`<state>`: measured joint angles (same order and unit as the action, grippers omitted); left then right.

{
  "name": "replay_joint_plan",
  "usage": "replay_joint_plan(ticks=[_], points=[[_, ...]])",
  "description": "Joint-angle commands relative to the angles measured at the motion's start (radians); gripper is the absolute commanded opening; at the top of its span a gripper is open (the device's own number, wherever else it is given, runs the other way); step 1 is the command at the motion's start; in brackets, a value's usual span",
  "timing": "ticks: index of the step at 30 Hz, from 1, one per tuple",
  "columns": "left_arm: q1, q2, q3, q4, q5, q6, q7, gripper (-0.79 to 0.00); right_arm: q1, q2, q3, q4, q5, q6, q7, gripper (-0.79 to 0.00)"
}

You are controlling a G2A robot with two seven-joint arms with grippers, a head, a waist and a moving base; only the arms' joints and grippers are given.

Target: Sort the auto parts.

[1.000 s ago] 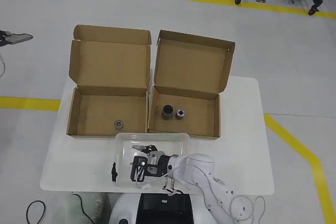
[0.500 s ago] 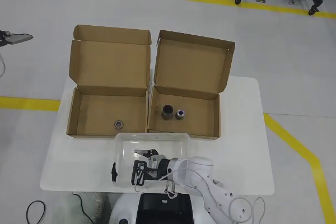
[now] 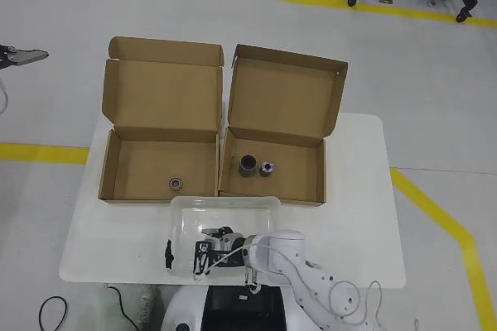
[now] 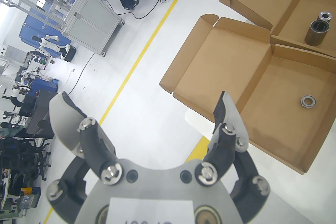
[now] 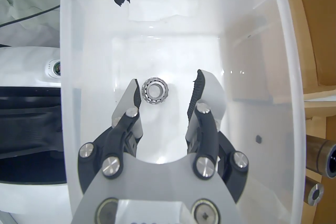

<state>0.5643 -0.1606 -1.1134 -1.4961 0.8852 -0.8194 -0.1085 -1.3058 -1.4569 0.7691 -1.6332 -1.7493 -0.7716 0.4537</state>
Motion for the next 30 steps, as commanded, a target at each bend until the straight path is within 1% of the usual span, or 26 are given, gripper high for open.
replay_joint_plan(ticks=[1, 7, 14, 22, 30], points=[[0.0, 0.0, 0.0, 0.0, 0.0, 0.0, 0.0, 0.0, 0.021, -0.004, -0.015, 0.025, 0.006, 0.0, 0.012, -0.422], [0.0, 0.0, 0.0, 0.0, 0.0, 0.0, 0.0, 0.0, 0.071, -0.018, -0.051, 0.08, 0.039, 0.014, 0.042, -0.409], [0.0, 0.0, 0.0, 0.0, 0.0, 0.0, 0.0, 0.0, 0.093, -0.023, -0.08, 0.098, 0.055, 0.016, 0.083, -0.403], [0.0, 0.0, 0.0, 0.0, 0.0, 0.0, 0.0, 0.0, 0.114, -0.025, -0.098, 0.124, 0.07, 0.012, 0.099, -0.403], [0.0, 0.0, 0.0, 0.0, 0.0, 0.0, 0.0, 0.0, 0.14, -0.031, -0.113, 0.159, 0.088, 0.034, 0.129, -0.406]])
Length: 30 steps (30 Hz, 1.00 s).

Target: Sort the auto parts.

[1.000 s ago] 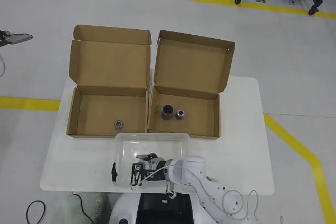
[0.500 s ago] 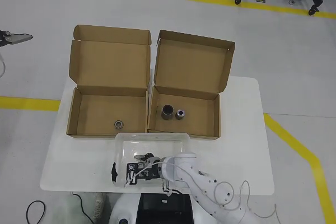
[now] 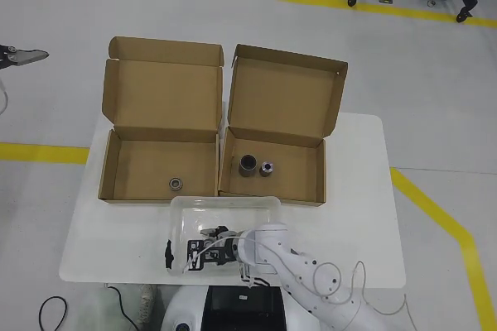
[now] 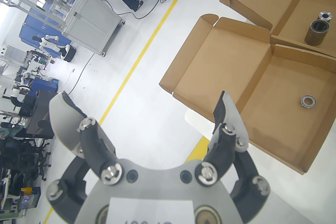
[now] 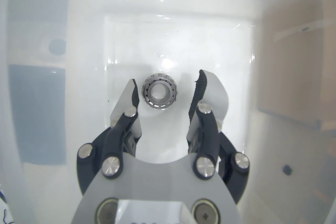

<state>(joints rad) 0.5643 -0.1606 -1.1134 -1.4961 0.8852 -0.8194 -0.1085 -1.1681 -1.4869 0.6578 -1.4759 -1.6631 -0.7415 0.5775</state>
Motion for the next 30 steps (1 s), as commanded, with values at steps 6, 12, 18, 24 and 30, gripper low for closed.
replay_joint_plan(ticks=[6, 12, 18, 24, 30], points=[[0.0, 0.0, 0.0, 0.0, 0.0, 0.0, 0.0, 0.0, 0.009, -0.003, -0.009, 0.008, 0.008, 0.035, 0.014, -0.425], [0.0, 0.0, 0.0, 0.0, 0.0, 0.0, 0.0, 0.0, 0.013, -0.003, -0.017, 0.014, 0.006, 0.046, 0.002, -0.73], [0.0, 0.0, 0.0, 0.0, 0.0, 0.0, 0.0, 0.0, 0.019, -0.003, -0.027, -0.001, -0.016, 0.066, 0.001, -0.785], [0.0, 0.0, 0.0, 0.0, 0.0, 0.0, 0.0, 0.0, 0.007, 0.005, -0.014, -0.037, -0.03, 0.095, -0.05, -0.785], [0.0, 0.0, 0.0, 0.0, 0.0, 0.0, 0.0, 0.0, -0.028, 0.022, 0.031, -0.055, -0.008, 0.122, -0.238, -0.785]])
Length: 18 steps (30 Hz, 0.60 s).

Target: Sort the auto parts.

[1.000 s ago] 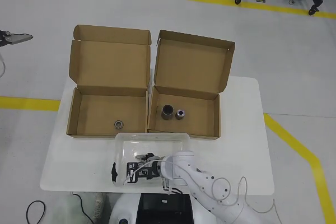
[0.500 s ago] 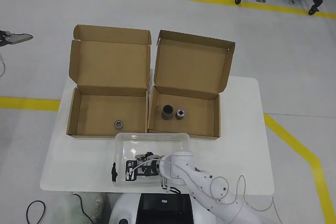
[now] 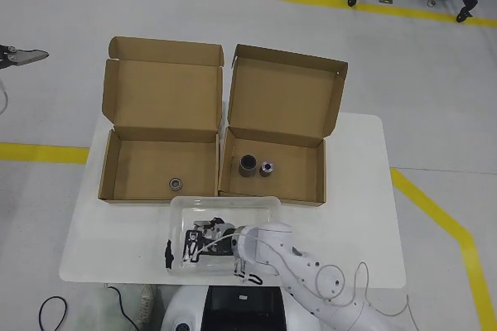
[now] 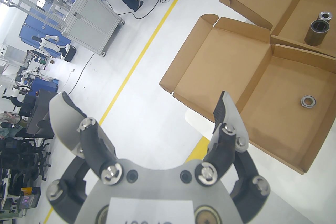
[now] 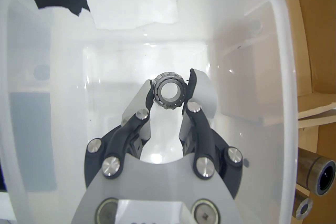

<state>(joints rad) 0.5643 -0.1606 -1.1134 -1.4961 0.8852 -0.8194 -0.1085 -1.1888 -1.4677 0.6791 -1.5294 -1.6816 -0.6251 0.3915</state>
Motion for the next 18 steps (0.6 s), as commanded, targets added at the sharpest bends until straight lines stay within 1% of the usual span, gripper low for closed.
replay_joint_plan(ticks=[1, 5, 8, 10, 14, 18], points=[[0.0, 0.0, 0.0, 0.0, 0.0, 0.0, 0.0, 0.0, -0.017, 0.007, 0.021, 0.003, 0.016, 0.015, -0.1, -0.785], [0.0, 0.0, 0.0, 0.0, 0.0, 0.0, 0.0, 0.0, -0.05, 0.019, 0.048, 0.024, 0.034, 0.04, -0.278, -0.785], [0.0, 0.0, 0.0, 0.0, 0.0, 0.0, 0.0, 0.0, -0.065, 0.024, 0.065, 0.039, 0.048, 0.061, -0.379, -0.785], [0.0, 0.0, 0.0, 0.0, 0.0, 0.0, 0.0, 0.0, -0.071, 0.027, 0.075, 0.044, 0.077, 0.055, -0.453, -0.785], [0.0, 0.0, 0.0, 0.0, 0.0, 0.0, 0.0, 0.0, -0.065, 0.031, 0.101, 0.05, 0.121, 0.058, -0.556, -0.785], [0.0, 0.0, 0.0, 0.0, 0.0, 0.0, 0.0, 0.0, -0.04, 0.03, 0.103, 0.026, 0.119, 0.058, -0.606, -0.785]])
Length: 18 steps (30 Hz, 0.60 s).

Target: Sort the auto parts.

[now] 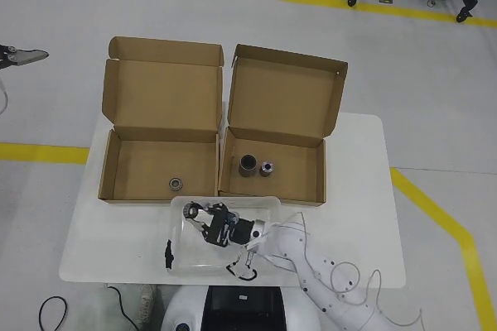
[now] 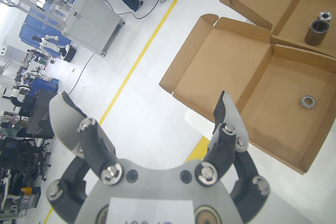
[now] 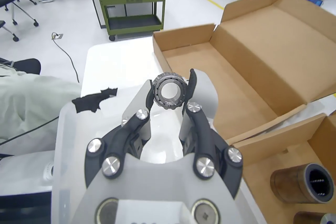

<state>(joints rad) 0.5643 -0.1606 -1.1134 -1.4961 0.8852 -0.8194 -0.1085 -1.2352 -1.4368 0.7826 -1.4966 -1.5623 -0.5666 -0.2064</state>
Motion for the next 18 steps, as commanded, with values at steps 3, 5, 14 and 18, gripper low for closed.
replay_joint_plan(ticks=[3, 5, 14, 18], points=[[0.0, 0.0, 0.0, 0.0, 0.0, 0.0, 0.0, 0.0, 0.037, -0.004, -0.006, -0.027, -0.004, -0.001, -0.028, -0.785], [0.0, 0.0, 0.0, 0.0, 0.0, 0.0, 0.0, 0.0, 0.058, -0.007, -0.011, -0.044, -0.004, -0.002, -0.041, -0.785], [0.0, 0.0, 0.0, 0.0, 0.0, 0.0, 0.0, 0.0, 0.157, -0.021, -0.023, -0.083, 0.002, -0.005, -0.094, -0.785], [0.0, 0.0, 0.0, 0.0, 0.0, 0.0, 0.0, 0.0, 0.188, -0.025, -0.02, -0.118, -0.002, 0.004, -0.098, -0.785]])
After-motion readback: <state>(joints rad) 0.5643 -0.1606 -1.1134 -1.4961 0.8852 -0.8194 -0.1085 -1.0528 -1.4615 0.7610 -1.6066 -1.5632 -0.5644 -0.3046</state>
